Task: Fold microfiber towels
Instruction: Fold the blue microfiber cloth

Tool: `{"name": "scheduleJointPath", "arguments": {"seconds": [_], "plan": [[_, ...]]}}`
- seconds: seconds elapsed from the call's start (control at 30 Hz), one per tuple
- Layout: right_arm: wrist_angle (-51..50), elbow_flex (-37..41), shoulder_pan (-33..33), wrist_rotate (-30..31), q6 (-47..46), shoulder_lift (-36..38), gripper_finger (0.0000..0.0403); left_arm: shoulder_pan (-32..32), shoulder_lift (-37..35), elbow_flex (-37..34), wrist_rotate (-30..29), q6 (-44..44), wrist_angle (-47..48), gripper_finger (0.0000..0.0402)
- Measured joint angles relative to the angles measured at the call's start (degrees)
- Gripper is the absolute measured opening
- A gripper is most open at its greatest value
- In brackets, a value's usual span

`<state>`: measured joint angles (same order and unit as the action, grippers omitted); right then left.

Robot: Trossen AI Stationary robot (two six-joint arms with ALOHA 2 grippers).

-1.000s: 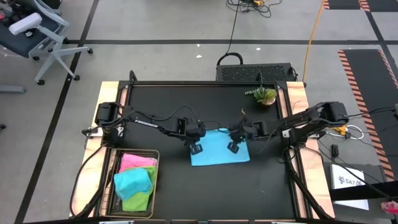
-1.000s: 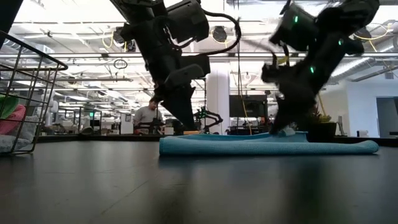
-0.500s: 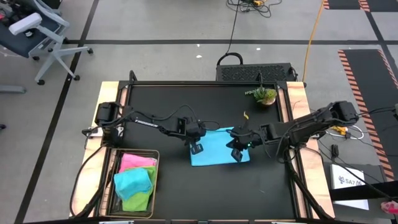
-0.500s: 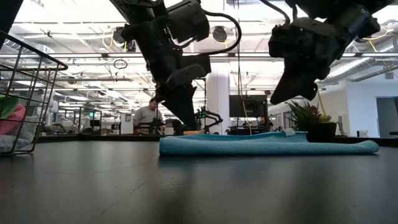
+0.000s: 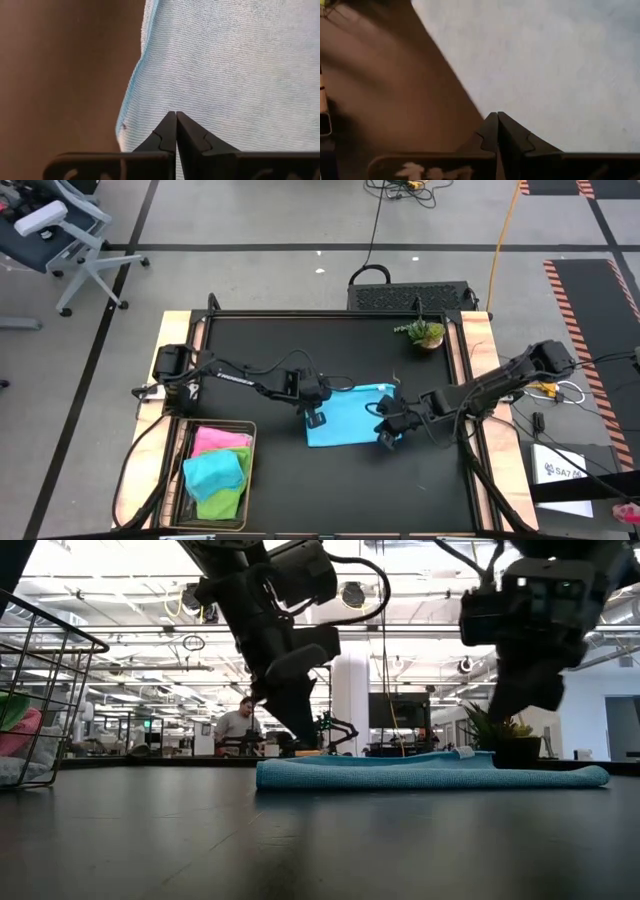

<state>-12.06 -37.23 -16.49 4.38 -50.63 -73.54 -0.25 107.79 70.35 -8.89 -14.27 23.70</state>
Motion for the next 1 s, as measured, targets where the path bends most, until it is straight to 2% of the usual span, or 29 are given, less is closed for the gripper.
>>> {"name": "scheduleJointPath", "arguments": {"seconds": [0.17,0.33,0.53,0.67,0.87,1.0], "plan": [[-2.18,-0.02,-2.97,1.32,-2.31,-1.27,0.0000,0.06,0.00,0.00,-0.58,2.35,0.00,0.0004],[-6.43,-0.01,-4.73,1.56,-4.66,-4.34,0.0000,-0.05,0.00,0.00,-0.49,1.06,0.00,0.0009],[-10.49,-0.02,-4.97,1.77,-3.07,-7.48,0.0000,-0.21,0.00,0.00,-0.17,0.01,0.02,0.0012],[-14.47,-0.28,-4.16,6.11,1.85,-8.01,0.0000,-0.56,0.00,0.00,-0.14,-0.01,0.00,0.0003],[-18.71,0.11,-0.05,17.83,12.31,-7.87,0.0000,-0.79,0.00,0.00,-0.12,-1.72,0.00,0.0014],[-17.10,0.11,4.43,20.93,19.83,-7.87,0.0000,-0.81,0.00,0.00,-0.12,-1.98,0.13,0.0015]]}}
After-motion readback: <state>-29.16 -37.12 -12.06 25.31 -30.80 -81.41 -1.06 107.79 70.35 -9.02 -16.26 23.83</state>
